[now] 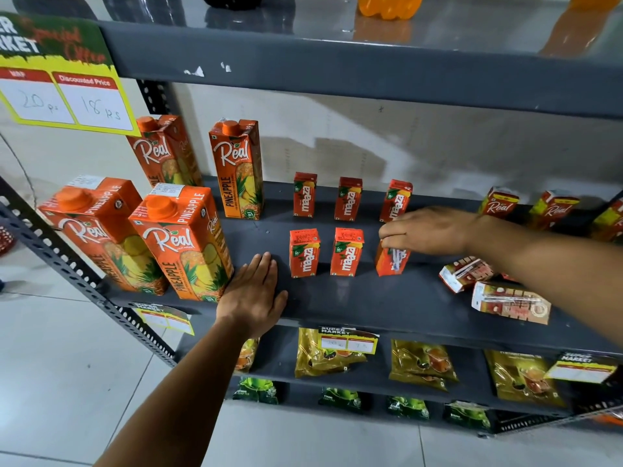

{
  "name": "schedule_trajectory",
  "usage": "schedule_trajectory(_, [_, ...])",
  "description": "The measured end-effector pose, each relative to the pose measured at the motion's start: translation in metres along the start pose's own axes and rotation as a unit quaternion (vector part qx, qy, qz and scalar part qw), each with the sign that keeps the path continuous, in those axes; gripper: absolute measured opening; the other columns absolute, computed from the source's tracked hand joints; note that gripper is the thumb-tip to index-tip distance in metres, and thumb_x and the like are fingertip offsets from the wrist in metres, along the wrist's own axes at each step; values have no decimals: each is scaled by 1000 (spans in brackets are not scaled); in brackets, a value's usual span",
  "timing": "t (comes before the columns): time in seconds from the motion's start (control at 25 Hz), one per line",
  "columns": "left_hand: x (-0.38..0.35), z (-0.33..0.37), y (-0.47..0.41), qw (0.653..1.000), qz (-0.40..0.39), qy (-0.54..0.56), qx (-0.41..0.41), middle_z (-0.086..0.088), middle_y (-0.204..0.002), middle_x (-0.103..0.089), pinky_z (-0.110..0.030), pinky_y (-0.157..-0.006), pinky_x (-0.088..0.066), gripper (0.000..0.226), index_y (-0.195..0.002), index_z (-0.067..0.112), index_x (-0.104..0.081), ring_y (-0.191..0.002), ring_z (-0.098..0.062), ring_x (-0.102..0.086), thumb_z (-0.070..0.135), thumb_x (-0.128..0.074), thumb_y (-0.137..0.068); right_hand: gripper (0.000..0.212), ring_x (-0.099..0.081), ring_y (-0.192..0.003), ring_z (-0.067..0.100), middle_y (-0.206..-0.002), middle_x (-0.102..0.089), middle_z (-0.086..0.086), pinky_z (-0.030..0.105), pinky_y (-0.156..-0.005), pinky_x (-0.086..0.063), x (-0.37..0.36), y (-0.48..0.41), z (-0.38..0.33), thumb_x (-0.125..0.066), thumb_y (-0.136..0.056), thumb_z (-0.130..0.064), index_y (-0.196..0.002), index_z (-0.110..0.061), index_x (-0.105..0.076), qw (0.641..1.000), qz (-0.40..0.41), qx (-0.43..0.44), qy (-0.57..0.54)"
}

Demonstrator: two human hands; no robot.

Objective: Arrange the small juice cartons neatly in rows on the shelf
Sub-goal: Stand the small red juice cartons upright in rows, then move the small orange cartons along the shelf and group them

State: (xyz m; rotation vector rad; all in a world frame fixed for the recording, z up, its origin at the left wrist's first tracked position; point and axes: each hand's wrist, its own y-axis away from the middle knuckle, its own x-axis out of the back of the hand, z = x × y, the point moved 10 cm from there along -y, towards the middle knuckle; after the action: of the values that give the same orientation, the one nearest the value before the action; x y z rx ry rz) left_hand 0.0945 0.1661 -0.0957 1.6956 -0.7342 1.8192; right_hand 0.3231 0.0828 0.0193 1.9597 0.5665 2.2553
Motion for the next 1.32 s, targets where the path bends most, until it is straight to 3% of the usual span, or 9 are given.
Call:
schedule_trajectory(0.08, [0,0,0,1000,0,1,0,-11,-162,-11,-38,-118,-7,81,-151,7,-15,-148,-24,-7,57,-8,-88,23,-57,-109,16,-120,-61,-13,40,-95,-47,3,2,-3,-42,-94,-49,-111,-43,-55,1000,-16,5,14])
schedule_trajectory(0.2, [0,-1,0,1000,-1,2,2,-11,-162,-9,-37,-118,-6,82,-151,7,-14,-148,-24,-5,57,-7,-86,54,-51,-125,24,-138,-54,5,41,-102,-44,2,-2,5,-63,-89,-38,-138,-20,-49,998,-25,-48,34])
schedule_trajectory(0.32, [0,1,0,1000,-4,0,3,-11,-162,-7,-36,-117,-4,83,-152,8,-12,-149,-24,-4,58,-5,-86,48,-62,-86,25,-96,-67,10,36,-72,-52,9,-6,12,-59,-82,-59,-96,-13,-64,987,30,-153,-38])
schedule_trajectory(0.4, [-1,0,0,1000,-6,-2,4,-11,-162,-6,-36,-117,-3,83,-152,8,-10,-149,-23,-3,58,-4,-86,48,-57,-64,20,-74,-61,7,29,-54,-41,9,-7,15,-57,-83,-60,-70,-13,-55,968,66,-230,-69])
schedule_trajectory(0.72, [-5,-1,-2,1000,-17,-10,3,-10,-162,-3,-37,-119,-3,81,-152,8,-7,-149,-23,0,57,-5,-87,50,-48,-54,12,-64,-53,0,24,-46,-29,10,8,7,-50,-87,-60,-69,-13,-53,937,117,-310,-108])
schedule_trajectory(0.88, [-5,-2,-2,1000,-9,-7,0,-11,-162,-4,-37,-119,-4,85,-151,7,-9,-149,-23,-1,58,0,-84,58,-61,-86,26,-94,-66,7,32,-66,-43,16,28,28,-39,-88,-68,-94,-15,-59,914,147,-330,-184])
schedule_trajectory(1.04, [-6,0,0,1000,-11,-6,-3,-12,-162,-5,-37,-119,-4,88,-151,5,-11,-149,-24,-2,58,3,-82,41,-58,-106,35,-108,-64,12,34,-76,-42,23,81,75,-51,-91,-53,-103,-14,-58,881,213,-364,-216])
schedule_trajectory(1.2, [-4,-3,3,1000,-14,10,23,-14,-161,-12,-40,-120,-9,86,-150,2,-17,-148,-26,-8,56,-2,-84,53,-60,-114,32,-126,-64,13,37,-94,-49,-10,125,101,-66,-86,-40,-130,-13,-55,882,168,-376,-229])
schedule_trajectory(1.32, [12,12,28,988,91,101,68,-25,-148,-38,-53,-113,-29,77,-138,-6,-41,-140,-39,-31,51,-18,-91,61,-58,-118,28,-133,-61,9,38,-98,-48,-35,154,116,-72,-83,-36,-137,-15,-51,900,102,-357,-228])
